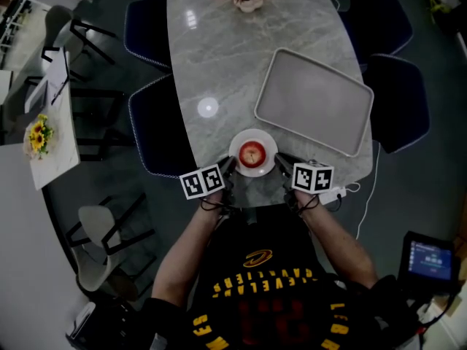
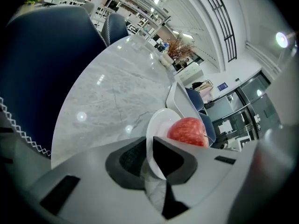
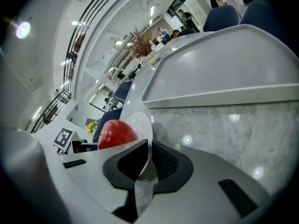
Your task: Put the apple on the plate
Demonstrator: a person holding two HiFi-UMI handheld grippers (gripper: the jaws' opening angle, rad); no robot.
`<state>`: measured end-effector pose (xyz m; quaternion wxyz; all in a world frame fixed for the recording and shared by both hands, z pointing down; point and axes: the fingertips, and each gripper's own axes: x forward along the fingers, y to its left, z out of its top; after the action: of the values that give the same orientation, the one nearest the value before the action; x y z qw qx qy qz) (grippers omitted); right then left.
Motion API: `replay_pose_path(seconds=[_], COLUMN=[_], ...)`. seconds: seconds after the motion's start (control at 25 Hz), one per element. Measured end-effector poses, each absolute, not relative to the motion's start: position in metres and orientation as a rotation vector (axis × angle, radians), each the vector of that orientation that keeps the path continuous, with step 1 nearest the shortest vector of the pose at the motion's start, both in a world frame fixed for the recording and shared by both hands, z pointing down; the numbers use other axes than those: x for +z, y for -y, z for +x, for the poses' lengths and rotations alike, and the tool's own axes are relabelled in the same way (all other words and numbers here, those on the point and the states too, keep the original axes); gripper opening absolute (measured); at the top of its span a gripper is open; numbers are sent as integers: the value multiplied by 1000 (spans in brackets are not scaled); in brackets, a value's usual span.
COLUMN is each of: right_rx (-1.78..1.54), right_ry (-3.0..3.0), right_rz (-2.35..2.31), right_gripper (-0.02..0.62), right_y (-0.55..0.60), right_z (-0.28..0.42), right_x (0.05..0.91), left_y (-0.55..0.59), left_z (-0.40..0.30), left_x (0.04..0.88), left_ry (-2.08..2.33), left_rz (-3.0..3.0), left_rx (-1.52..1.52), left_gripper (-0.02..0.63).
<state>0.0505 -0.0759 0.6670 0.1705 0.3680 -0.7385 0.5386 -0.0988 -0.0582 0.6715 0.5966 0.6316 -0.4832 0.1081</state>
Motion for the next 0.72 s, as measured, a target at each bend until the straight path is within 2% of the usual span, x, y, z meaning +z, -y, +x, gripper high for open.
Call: replay_pose_path(seconds=[0.24, 0.72], right_rx=[1641, 1759], right_ry=[2085, 2189], right_rz=[1095, 1307], right_gripper=[35, 31], right_y=[62, 21], right_z=[53, 41], right_x=[655, 575], left_y=[53, 27], left_z=[-100, -116], left_x=[653, 581], left_ry=[1064, 903], left_rz=[1466, 1563], left_rx=[156, -25], left_gripper=[39, 29])
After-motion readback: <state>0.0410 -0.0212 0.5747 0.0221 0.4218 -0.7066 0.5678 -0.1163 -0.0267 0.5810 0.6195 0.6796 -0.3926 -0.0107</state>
